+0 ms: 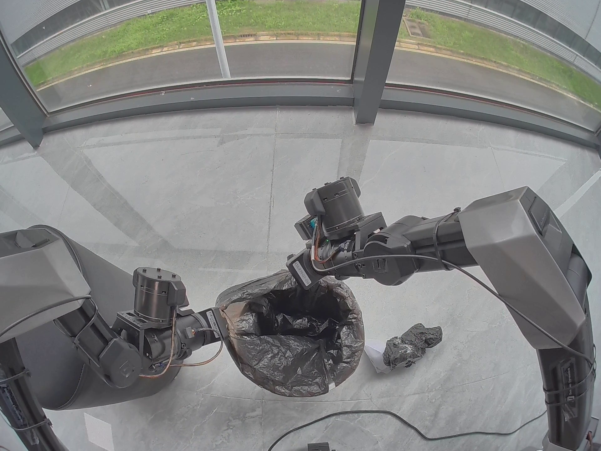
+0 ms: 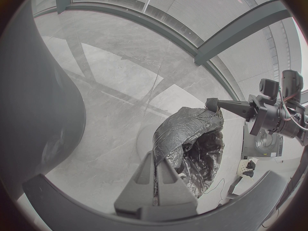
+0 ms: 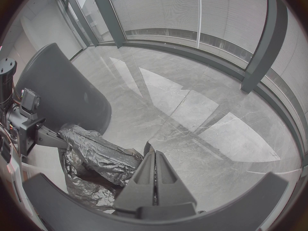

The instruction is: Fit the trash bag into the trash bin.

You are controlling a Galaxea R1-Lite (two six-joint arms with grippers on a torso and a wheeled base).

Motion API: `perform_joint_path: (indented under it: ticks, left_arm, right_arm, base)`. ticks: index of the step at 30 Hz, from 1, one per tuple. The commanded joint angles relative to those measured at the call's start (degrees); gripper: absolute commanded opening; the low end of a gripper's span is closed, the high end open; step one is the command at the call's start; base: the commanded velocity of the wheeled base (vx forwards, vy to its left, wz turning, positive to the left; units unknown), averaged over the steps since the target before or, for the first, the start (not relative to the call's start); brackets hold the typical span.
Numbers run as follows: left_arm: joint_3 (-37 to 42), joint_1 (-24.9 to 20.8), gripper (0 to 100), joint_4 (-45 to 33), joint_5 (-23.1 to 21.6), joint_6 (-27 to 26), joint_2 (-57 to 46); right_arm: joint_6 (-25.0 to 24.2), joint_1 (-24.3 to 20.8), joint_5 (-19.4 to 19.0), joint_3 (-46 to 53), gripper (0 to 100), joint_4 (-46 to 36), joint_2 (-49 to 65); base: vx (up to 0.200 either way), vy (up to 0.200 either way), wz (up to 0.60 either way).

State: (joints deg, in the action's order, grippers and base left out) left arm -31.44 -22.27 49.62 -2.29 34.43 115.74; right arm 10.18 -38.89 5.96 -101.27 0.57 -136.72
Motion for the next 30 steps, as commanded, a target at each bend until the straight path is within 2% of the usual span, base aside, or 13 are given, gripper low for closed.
perform_joint_path:
  ticks: [1, 6, 19, 20, 25, 30]
  left_arm:
    - [-2.7, 0.7, 0, 0.0, -0.5, -0.1, 2.7]
    - [-5.1, 1.4, 0, 0.0, -2.5, -0.2, 5.0]
    - [-6.0, 3.6, 0, 0.0, -2.5, -0.9, 7.3]
    - [-6.1, 3.6, 0, 0.0, -2.5, -0.9, 7.4]
    - [-6.1, 3.6, 0, 0.0, -3.0, -0.9, 7.5]
    - [-5.5, 3.2, 0, -0.1, -5.4, -0.9, 7.0]
  right_arm:
    - [-0.2, 0.5, -0.2, -2.2, 0, 0.2, -3.1]
    - [-0.4, 0.4, -0.2, -3.3, 0, 0.4, -4.5]
    - [-0.7, 0.4, 0.3, -3.4, 0, 4.7, -6.0]
    - [-0.7, 0.4, 0.4, -3.4, 100, 4.9, -6.1]
    - [-0.8, 0.4, 0.3, -3.1, 100, 6.6, -6.2]
    - [-2.7, 0.4, 0.2, -3.2, 100, 6.9, -5.4]
  base:
    - [0.0, 0.0, 0.0]
    - [0.0, 0.0, 0.0]
    - [0.0, 0.0, 0.0]
    - [0.0, 0.0, 0.0]
    - [0.0, 0.0, 0.0]
    - [0.0, 0.0, 0.0]
